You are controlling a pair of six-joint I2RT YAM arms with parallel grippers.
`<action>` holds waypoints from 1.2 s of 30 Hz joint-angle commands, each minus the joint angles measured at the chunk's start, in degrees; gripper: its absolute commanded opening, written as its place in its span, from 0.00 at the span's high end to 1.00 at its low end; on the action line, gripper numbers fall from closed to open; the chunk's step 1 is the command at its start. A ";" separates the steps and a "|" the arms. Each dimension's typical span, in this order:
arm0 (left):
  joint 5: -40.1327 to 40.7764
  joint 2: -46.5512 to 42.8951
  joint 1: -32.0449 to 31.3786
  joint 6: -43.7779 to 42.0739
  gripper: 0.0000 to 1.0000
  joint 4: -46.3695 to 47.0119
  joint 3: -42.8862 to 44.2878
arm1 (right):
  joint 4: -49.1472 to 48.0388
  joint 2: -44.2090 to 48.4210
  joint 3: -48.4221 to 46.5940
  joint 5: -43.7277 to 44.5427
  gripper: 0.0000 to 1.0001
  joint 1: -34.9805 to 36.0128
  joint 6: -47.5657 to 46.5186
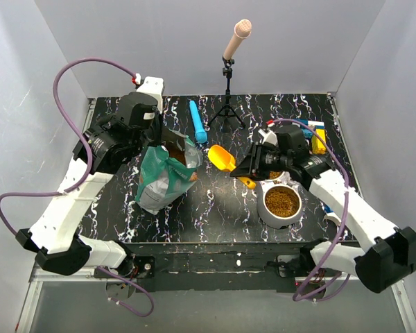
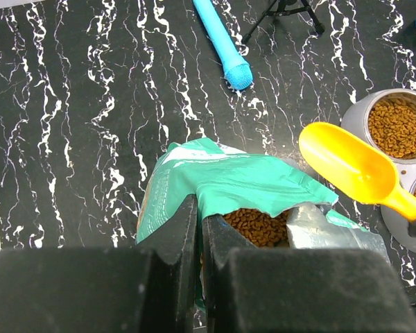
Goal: Serve the pet food
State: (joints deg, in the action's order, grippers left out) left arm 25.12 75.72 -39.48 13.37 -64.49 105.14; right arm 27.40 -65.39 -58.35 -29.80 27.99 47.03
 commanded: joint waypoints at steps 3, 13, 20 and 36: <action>4.32 -4.09 -0.07 1.83 1.00 10.79 6.57 | -9.41 -9.04 -4.29 3.49 0.99 0.40 -9.05; 3.44 -6.29 -0.07 6.67 1.00 8.86 5.07 | 18.12 -27.06 -29.43 46.04 0.99 1.02 -0.20; 1.95 -7.78 -0.07 7.73 1.00 9.73 2.70 | 39.39 -45.25 -51.14 57.83 0.99 1.28 9.49; -2.27 -5.85 -0.07 6.41 1.00 8.42 5.86 | 38.16 -64.69 -67.16 64.78 0.99 1.81 0.52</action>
State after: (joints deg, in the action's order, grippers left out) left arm 21.82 74.15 -39.48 19.46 -66.96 105.49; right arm 66.26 -129.08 -123.26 30.28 29.80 50.89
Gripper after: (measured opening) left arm 0.010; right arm 0.337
